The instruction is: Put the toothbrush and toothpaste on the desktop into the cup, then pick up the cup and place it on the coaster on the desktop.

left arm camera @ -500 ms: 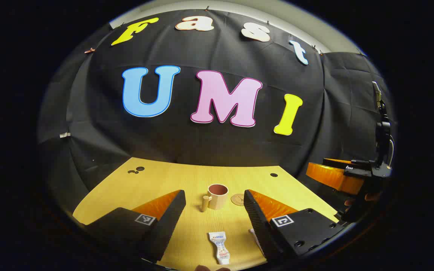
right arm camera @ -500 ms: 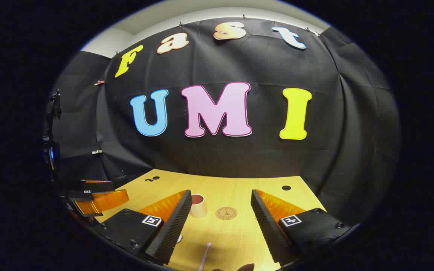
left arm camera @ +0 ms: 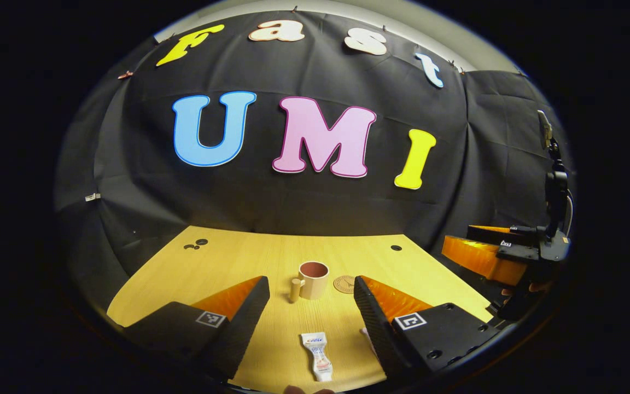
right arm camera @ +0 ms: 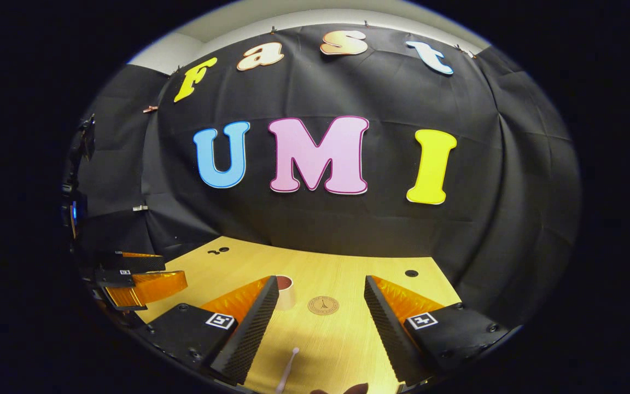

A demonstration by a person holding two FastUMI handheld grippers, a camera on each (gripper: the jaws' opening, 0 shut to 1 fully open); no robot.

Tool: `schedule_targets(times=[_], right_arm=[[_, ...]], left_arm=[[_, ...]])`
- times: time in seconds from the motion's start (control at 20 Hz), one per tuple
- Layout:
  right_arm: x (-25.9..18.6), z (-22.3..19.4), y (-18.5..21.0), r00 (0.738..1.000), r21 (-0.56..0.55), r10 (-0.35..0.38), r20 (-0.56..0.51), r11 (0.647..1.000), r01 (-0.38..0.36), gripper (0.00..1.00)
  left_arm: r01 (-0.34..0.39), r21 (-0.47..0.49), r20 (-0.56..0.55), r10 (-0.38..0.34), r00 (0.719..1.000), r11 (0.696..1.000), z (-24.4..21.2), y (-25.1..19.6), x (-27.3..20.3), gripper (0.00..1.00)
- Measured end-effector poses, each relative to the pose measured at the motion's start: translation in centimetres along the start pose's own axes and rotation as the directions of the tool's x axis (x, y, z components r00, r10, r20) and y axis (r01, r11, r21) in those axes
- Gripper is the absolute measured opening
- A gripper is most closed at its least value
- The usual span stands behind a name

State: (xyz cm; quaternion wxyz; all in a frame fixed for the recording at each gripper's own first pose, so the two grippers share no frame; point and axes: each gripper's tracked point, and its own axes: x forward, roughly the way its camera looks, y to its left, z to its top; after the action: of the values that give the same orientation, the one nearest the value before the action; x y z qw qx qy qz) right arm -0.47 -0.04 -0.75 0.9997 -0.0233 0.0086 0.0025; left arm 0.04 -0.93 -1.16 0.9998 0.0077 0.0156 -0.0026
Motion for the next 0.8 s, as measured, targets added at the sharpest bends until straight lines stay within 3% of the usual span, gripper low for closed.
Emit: schedule_targets(times=[0.45, 0.65, 0.8], right_arm=[[-0.5, -1.4, -0.2, 0.999, 0.004, -0.001, -0.036, 1.0, 0.001, 0.97], [-1.0, -2.6, -0.6, 0.998, 0.005, -0.004, -0.065, 1.0, 0.004, 0.97], [-1.4, -3.5, -1.1, 0.996, 0.011, -0.009, -0.089, 1.0, 0.01, 0.97]], left_arm=[[0.023, -0.003, -0.057, -0.023, 0.998, 1.0, -2.0, -1.3, 0.1, 0.96], [0.049, -0.016, -0.159, -0.051, 0.986, 0.999, -5.5, -2.5, 0.6, 0.96], [0.042, -0.026, -0.281, -0.048, 0.959, 0.999, -9.5, -2.7, 1.1, 0.96]])
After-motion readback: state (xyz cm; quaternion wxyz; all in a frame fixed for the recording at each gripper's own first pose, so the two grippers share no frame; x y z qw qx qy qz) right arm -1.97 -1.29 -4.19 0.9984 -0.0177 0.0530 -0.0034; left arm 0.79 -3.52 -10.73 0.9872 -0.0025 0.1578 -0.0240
